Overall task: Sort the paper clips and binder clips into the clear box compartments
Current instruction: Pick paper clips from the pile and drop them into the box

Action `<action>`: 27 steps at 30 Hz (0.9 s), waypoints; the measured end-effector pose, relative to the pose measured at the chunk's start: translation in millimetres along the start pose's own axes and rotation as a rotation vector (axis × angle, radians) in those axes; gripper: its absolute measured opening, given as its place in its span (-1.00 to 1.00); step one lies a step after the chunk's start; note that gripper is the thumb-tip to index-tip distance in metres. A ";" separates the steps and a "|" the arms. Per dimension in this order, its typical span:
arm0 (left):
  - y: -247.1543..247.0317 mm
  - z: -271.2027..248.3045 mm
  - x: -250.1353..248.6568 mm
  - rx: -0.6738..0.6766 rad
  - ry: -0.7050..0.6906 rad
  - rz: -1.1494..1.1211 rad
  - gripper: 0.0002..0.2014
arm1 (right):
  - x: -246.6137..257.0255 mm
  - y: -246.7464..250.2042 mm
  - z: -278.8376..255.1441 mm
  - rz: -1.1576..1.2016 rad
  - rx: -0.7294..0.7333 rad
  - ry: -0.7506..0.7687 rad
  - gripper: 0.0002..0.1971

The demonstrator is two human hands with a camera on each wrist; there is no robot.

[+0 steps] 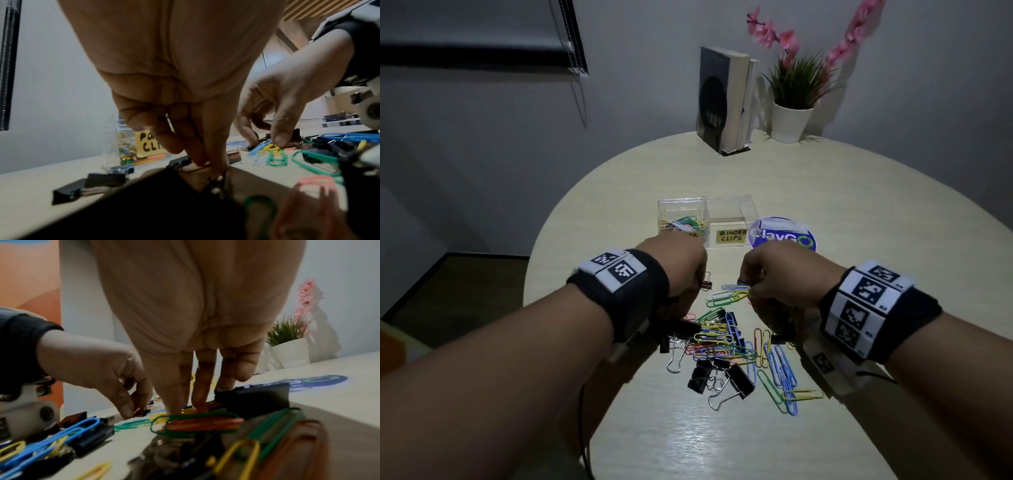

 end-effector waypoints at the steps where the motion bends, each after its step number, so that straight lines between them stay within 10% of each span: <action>1: 0.2 -0.9 2.5 0.016 0.024 0.002 -0.78 | 1.7 0.1 -0.2 0.004 -0.006 0.011 -0.82; 27: -17.1 -9.3 -15.8 0.091 0.059 -0.140 -0.79 | 3.7 -5.5 -15.6 -0.111 -0.002 0.083 -0.84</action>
Point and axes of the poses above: each hand's wrist, its own z-axis towards the middle knuckle, its own y-axis out of the back of the hand, x = y × z, the point moved 5 cm from there along z, towards the middle knuckle, and after that the axes turned 6 degrees about y, right-handed, at the moved point
